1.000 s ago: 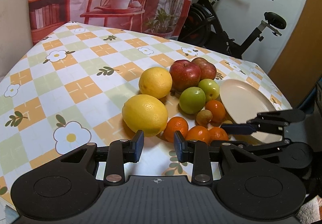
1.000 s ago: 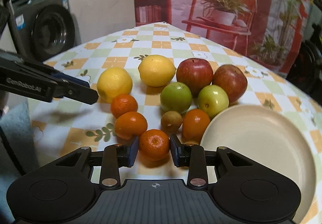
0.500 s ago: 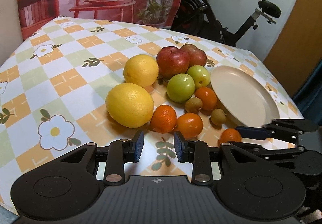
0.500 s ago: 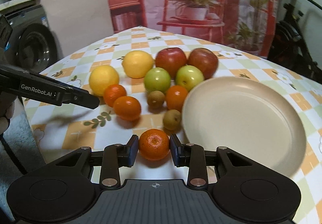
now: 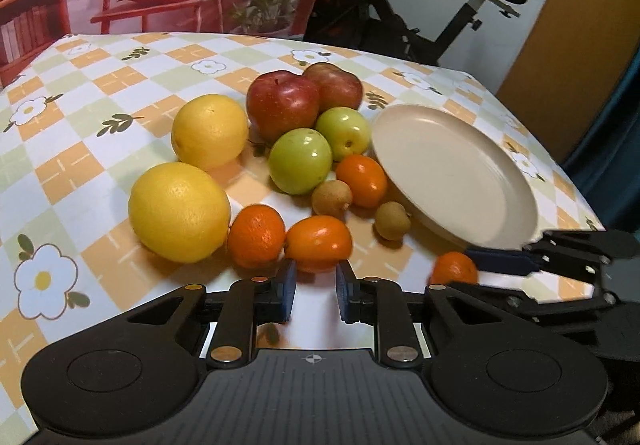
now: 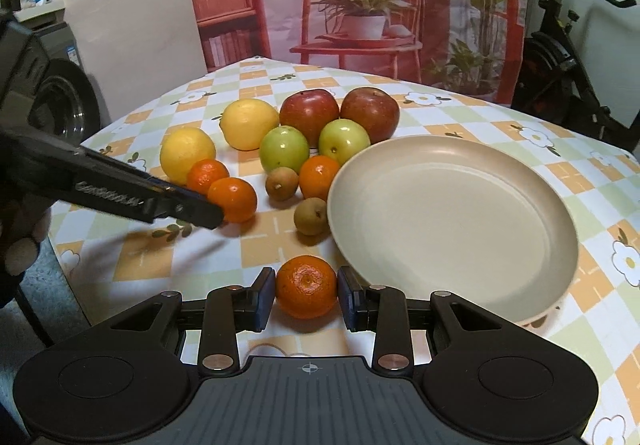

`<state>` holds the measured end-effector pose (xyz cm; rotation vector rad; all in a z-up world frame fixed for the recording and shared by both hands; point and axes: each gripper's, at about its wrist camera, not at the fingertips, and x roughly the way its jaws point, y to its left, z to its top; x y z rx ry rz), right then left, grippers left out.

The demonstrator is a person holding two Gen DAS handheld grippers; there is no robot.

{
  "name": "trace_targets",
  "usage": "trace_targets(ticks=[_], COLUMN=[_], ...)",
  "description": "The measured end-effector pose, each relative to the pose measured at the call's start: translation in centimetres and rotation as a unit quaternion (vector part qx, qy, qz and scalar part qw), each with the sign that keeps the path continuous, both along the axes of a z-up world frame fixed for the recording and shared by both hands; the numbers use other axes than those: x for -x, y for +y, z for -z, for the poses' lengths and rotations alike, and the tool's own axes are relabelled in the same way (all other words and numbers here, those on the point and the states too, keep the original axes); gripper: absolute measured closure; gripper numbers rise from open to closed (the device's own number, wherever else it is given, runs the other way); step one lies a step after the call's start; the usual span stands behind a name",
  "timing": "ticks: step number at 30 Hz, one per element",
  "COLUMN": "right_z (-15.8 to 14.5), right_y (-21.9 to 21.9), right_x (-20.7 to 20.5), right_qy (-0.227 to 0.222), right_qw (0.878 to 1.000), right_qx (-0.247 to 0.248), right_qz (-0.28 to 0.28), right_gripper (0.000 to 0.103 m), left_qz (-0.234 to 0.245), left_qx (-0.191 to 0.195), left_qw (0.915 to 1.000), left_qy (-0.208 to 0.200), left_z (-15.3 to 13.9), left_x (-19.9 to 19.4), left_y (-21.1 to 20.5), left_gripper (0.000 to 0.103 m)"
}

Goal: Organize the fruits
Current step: 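Grasp another tangerine with the left tool while the right tool holds its tangerine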

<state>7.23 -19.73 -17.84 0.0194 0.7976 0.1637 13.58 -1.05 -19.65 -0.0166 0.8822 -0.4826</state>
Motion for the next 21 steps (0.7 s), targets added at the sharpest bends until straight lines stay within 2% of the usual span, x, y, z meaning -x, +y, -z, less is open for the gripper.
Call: trace_targets(ticks=[8,14,18,21], right_z=[0.1,0.1,0.1,0.2], right_y=[0.0,-0.1,-0.1,-0.3], right_x=[0.4,0.4,0.4,0.4], right_qy=[0.0,0.001,0.0,0.0], right_qw=[1.0,1.0,1.0,1.0], right_qx=[0.001,0.0,-0.002,-0.006], right_qz=[0.007,0.007,0.009,0.011], right_gripper=[0.072,0.072,0.072,0.072], left_qz=[-0.011,-0.009,-0.006,-0.009], left_qx=[0.011,0.008,0.004,-0.009], left_qw=[0.9999,0.9998,0.9992,0.9971], left_qy=[-0.006,-0.013,-0.038,-0.075], left_z=[-0.1,-0.4,-1.5,-2.5], left_x=[-1.5,-0.9,0.0,0.6], left_y=[-0.7,-0.7,-0.1,0.3], left_gripper=[0.081,0.081,0.081,0.08])
